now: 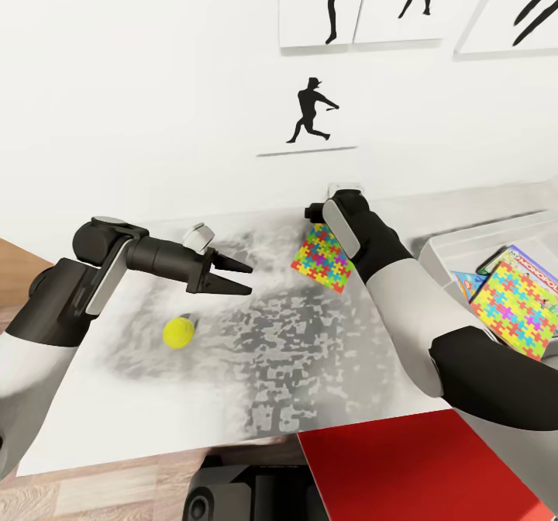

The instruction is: Put all the toys in the child's room - the three board games (two on the bed and one on the table), the two jigsaw puzzles on the table, and the tennis ball on the table - inside the toy box on the table in the child's room.

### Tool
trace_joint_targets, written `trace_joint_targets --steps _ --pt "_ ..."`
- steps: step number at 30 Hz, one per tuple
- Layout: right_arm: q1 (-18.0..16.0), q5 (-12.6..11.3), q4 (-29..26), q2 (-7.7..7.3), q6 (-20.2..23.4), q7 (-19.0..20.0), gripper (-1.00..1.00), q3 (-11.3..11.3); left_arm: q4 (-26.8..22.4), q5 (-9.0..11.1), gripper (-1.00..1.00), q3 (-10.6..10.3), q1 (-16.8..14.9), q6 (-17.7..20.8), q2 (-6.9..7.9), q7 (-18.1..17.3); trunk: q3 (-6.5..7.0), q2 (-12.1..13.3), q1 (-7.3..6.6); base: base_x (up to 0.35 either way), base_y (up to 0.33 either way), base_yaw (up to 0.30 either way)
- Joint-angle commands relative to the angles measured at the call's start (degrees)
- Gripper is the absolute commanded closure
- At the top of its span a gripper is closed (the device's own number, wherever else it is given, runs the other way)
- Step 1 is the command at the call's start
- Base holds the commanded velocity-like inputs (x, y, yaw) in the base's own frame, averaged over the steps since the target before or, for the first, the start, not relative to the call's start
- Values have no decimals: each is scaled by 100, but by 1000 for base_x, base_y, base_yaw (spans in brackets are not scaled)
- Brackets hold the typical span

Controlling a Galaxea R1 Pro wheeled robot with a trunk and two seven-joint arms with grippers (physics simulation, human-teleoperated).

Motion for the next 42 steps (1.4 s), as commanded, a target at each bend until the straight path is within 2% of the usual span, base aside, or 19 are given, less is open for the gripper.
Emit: trace_joint_targets --steps 1,34,42 --pt "-5 -61 -3 -6 9 -56 -100 22 -5 18 -100 -10 -6 55 5 -5 -11 -10 3 0 0 0" --pt "3 -60 -4 -53 -30 -29 -100 57 -21 12 -100 -39 -6 55 10 -5 -305 -10 3 0 0 0" --pt "4 -60 -4 -53 -31 -29 -100 59 -21 17 -100 -39 -6 55 16 -5 -325 -10 3 -27 0 0"
